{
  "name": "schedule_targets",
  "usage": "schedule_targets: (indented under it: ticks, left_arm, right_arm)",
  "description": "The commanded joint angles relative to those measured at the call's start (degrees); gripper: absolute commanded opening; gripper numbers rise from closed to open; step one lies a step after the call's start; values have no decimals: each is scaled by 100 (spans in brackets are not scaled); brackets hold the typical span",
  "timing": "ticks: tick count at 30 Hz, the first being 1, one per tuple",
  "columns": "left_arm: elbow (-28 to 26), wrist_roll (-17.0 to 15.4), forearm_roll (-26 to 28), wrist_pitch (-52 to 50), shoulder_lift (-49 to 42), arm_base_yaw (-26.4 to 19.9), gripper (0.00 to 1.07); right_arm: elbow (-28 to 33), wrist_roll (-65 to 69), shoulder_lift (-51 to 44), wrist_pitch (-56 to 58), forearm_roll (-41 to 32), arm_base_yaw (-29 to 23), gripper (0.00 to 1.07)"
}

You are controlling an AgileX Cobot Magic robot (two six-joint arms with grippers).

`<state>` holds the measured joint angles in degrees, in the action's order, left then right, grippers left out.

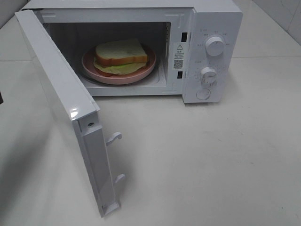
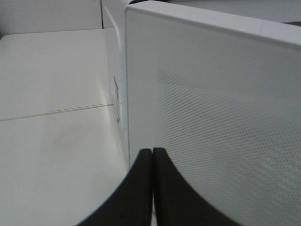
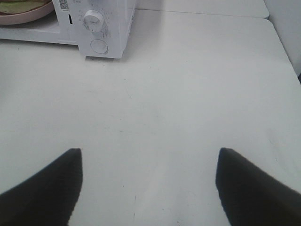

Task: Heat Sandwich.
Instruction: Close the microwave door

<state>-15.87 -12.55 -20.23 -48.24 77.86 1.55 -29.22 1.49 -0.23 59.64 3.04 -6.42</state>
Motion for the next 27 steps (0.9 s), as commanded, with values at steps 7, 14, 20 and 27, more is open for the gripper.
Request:
schedule_targets:
  ticks: [7, 14, 20, 27]
  left_arm:
    - [-332, 132, 17, -126, 527, 814, 0]
    - [-573, 275, 619, -126, 796, 1421, 0]
    - [-756, 344, 1094, -103, 985, 1839, 0]
    - [-1123, 350, 1249, 275, 1197, 2252, 0]
  right_arm:
    - [23, 17, -155, -29, 11, 40, 76]
    - [23, 17, -155, -29, 11, 40, 76]
    - [23, 17, -155, -29, 11, 40, 76]
    - [23, 17, -155, -29, 6, 40, 76]
